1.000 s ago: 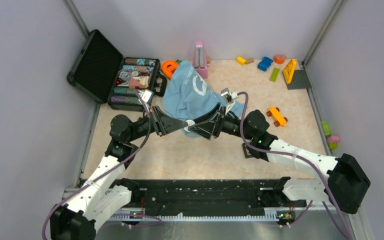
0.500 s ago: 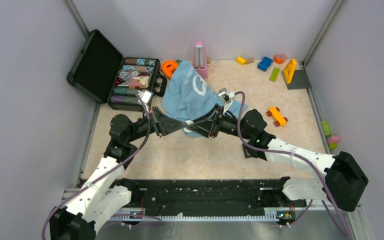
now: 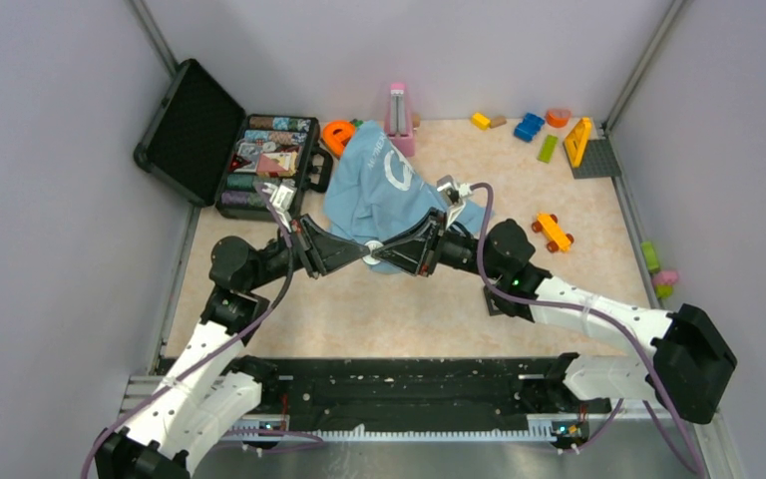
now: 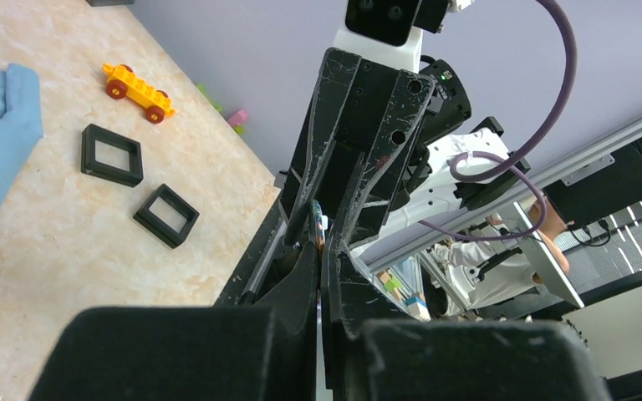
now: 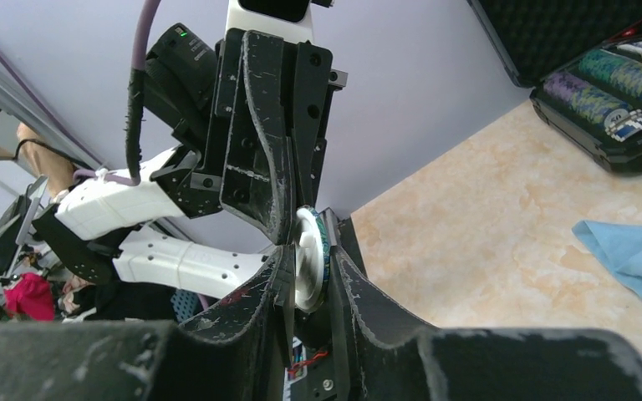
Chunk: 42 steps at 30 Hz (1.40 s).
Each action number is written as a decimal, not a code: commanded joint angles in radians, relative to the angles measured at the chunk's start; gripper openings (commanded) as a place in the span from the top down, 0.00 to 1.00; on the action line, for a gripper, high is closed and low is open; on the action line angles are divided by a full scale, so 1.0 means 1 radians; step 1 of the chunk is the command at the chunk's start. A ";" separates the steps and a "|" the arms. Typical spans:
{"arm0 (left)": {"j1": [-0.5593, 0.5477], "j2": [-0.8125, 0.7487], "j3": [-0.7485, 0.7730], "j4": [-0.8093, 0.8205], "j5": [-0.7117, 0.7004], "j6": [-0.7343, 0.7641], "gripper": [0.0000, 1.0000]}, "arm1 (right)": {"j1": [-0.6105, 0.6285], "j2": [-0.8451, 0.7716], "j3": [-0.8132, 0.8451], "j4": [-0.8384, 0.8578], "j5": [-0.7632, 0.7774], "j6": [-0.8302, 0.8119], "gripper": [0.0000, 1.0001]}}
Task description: Remove the brooch from the garment
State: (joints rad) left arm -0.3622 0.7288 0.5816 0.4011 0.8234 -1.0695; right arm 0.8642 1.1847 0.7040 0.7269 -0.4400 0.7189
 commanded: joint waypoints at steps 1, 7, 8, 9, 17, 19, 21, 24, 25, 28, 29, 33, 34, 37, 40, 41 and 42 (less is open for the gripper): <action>-0.012 -0.022 0.031 0.110 0.044 0.001 1.00 | -0.003 0.021 0.045 -0.015 -0.034 -0.024 0.77; -0.021 -0.020 0.037 0.108 0.048 0.020 1.00 | -0.003 0.024 0.043 -0.019 -0.094 -0.048 0.77; -0.022 -0.020 0.038 0.107 0.049 0.023 1.00 | -0.004 0.022 0.042 -0.022 -0.099 -0.050 0.77; -0.021 -0.020 0.039 0.107 0.050 0.026 1.00 | -0.003 0.021 0.042 -0.022 -0.107 -0.053 0.77; -0.024 -0.023 0.037 0.077 0.024 0.044 1.00 | -0.003 -0.014 -0.010 0.054 -0.185 -0.076 0.58; -0.024 -0.021 0.034 0.076 0.020 0.042 1.00 | -0.003 -0.029 -0.036 0.074 -0.199 -0.092 0.53; -0.024 -0.017 0.031 0.082 0.025 0.036 1.00 | -0.003 -0.042 -0.046 0.059 -0.184 -0.108 0.55; -0.024 -0.015 0.029 0.097 0.036 0.030 1.00 | -0.002 -0.052 -0.052 0.063 -0.155 -0.096 0.59; -0.024 -0.015 0.028 0.098 0.038 0.031 1.00 | -0.003 -0.051 -0.052 0.073 -0.147 -0.083 0.59; -0.026 -0.018 0.021 0.105 0.039 0.037 1.00 | -0.004 -0.042 -0.051 0.117 -0.128 -0.043 0.59; -0.025 -0.018 0.018 0.112 0.039 0.037 1.00 | -0.003 -0.038 -0.049 0.131 -0.124 -0.031 0.59; -0.029 -0.018 0.012 0.123 0.038 0.036 1.00 | -0.002 -0.023 -0.033 0.155 -0.123 -0.018 0.59; -0.030 -0.016 0.012 0.126 0.040 0.035 1.00 | 0.000 -0.019 -0.030 0.158 -0.123 -0.018 0.59; -0.032 -0.015 0.014 0.130 0.042 0.034 1.00 | 0.008 -0.012 -0.017 0.148 -0.118 -0.029 0.59; -0.033 -0.015 0.015 0.128 0.044 0.036 1.00 | 0.012 -0.003 -0.009 0.154 -0.111 -0.028 0.59; -0.033 -0.014 0.015 0.127 0.045 0.037 1.00 | 0.014 -0.001 -0.006 0.157 -0.109 -0.026 0.59; -0.034 -0.014 0.014 0.127 0.044 0.041 1.00 | 0.013 0.003 -0.003 0.158 -0.108 -0.024 0.59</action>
State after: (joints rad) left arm -0.3916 0.7223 0.5816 0.4713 0.8528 -1.0443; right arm 0.8673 1.1725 0.6502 0.8261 -0.5613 0.6918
